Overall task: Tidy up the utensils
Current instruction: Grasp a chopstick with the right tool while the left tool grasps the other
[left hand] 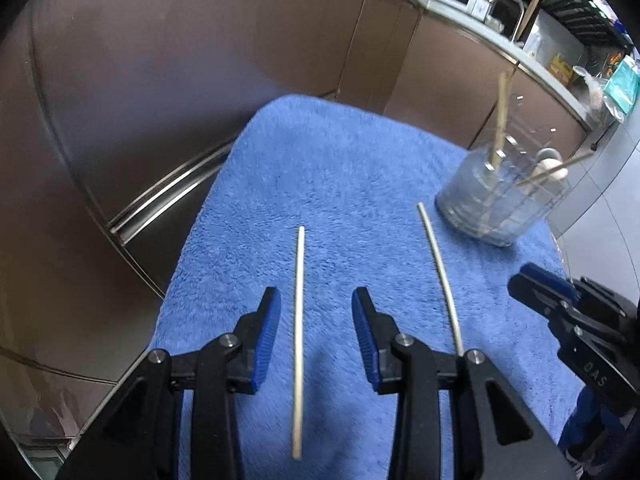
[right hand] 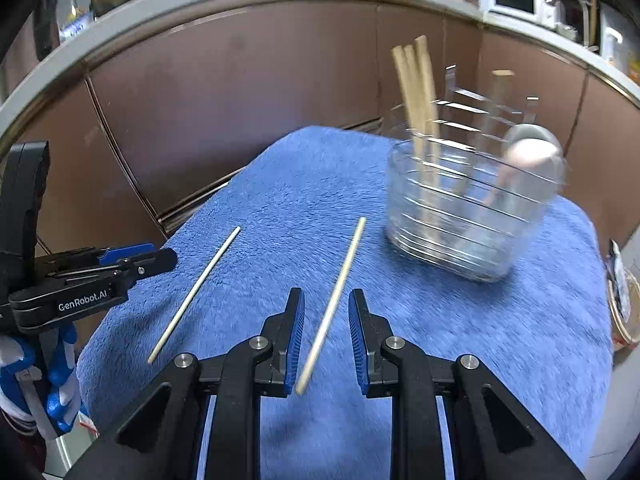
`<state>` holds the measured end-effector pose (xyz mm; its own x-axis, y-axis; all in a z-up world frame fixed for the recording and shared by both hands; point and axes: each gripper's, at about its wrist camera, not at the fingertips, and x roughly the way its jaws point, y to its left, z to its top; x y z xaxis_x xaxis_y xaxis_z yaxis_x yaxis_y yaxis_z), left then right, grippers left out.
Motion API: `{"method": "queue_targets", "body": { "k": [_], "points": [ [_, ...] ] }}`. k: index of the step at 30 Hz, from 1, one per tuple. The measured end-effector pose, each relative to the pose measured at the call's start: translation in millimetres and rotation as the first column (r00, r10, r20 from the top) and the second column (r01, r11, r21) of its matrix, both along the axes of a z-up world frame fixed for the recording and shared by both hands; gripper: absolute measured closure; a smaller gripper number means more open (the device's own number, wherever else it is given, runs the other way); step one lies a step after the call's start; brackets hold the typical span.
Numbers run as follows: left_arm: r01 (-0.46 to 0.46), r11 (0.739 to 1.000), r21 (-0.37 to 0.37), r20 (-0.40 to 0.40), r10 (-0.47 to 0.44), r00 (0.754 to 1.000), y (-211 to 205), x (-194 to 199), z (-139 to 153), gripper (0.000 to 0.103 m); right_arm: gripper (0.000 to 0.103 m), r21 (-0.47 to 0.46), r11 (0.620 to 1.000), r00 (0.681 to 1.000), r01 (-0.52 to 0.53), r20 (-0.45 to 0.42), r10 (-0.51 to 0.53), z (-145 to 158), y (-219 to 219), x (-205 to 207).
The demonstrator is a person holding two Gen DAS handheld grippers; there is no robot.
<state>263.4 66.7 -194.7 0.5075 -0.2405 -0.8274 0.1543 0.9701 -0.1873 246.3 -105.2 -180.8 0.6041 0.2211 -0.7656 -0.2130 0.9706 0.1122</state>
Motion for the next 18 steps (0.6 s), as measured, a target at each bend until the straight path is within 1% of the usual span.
{"method": "queue_targets", "body": {
  "k": [5,8,15,18],
  "points": [
    [0.056,0.998,-0.015,-0.102,-0.057,0.993,1,34,-19,0.068,0.08,-0.071,0.997,0.998,-0.01,-0.063,0.005,-17,17,45],
    [0.069,0.998,-0.015,-0.152,-0.07,0.986,0,51,-31,0.068,0.08,-0.124,0.992,0.995,-0.017,-0.102,0.005,-31,26,65],
    [0.102,0.995,0.012,-0.213,-0.097,0.972,-12,73,-46,0.068,0.081,-0.189,0.982,0.984,0.001,-0.174,-0.035,-60,30,96],
    [0.112,0.993,0.024,-0.229,-0.103,0.968,-16,76,-50,0.07,0.081,-0.196,0.981,0.979,0.004,-0.197,-0.044,-69,28,104]
  ]
}}
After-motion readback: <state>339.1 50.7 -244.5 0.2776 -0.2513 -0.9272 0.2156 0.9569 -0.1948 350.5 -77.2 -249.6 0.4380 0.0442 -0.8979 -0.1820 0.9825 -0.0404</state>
